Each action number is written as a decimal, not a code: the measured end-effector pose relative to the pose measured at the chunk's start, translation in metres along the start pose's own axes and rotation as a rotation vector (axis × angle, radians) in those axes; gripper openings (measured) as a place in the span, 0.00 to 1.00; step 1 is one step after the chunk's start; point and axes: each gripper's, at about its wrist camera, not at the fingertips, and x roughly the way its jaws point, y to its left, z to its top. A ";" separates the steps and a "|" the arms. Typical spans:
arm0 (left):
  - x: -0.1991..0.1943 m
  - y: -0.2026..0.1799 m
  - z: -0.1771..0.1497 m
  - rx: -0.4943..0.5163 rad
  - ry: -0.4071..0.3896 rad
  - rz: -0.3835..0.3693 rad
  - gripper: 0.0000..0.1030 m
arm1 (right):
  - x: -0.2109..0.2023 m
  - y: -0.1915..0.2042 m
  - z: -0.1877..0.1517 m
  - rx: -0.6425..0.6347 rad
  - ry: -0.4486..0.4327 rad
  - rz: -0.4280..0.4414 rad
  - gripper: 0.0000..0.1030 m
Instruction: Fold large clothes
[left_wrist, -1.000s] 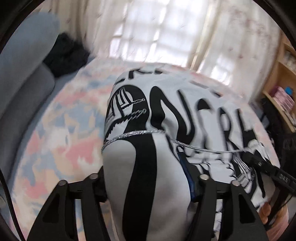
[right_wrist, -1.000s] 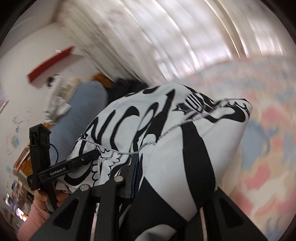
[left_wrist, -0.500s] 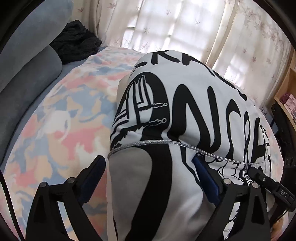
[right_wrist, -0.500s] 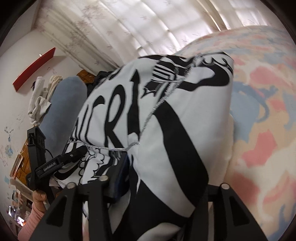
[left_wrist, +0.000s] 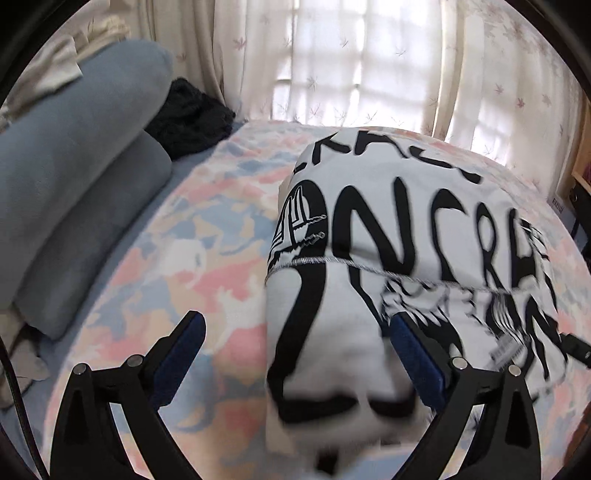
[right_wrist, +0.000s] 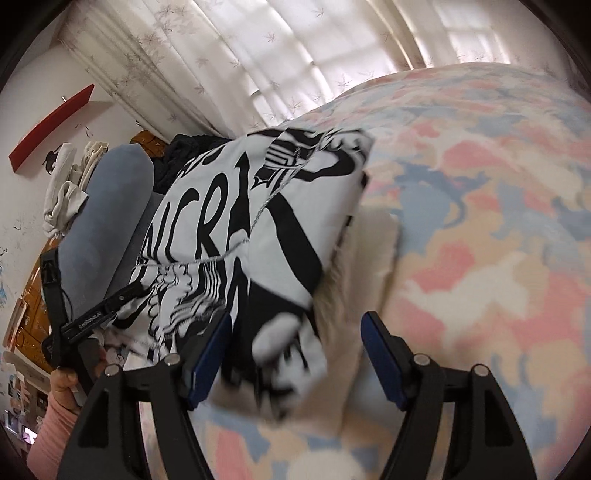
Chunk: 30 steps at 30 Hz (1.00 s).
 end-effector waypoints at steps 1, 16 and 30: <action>-0.010 -0.001 -0.003 0.004 -0.005 0.003 0.97 | -0.008 0.001 -0.002 0.000 0.000 -0.005 0.70; -0.190 -0.057 -0.063 0.052 -0.064 -0.081 0.97 | -0.176 0.058 -0.051 -0.125 -0.036 -0.041 0.70; -0.284 -0.129 -0.127 0.067 -0.091 -0.187 0.97 | -0.277 0.061 -0.102 -0.197 -0.070 -0.105 0.70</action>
